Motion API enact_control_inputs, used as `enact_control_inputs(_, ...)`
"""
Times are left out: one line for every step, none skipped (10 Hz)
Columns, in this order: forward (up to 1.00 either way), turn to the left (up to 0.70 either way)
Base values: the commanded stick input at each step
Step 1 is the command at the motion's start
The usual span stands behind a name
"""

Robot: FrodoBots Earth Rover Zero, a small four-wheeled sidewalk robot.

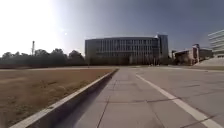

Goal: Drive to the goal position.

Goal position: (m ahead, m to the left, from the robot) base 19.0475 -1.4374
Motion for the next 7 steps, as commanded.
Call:
enact_control_inputs(0.04, 0.0)
enact_control_inputs(0.05, 0.0)
enact_control_inputs(0.04, 0.0)
enact_control_inputs(0.05, 0.0)
enact_control_inputs(0.05, 0.0)
enact_control_inputs(0.05, 0.0)
enact_control_inputs(0.05, 0.0)
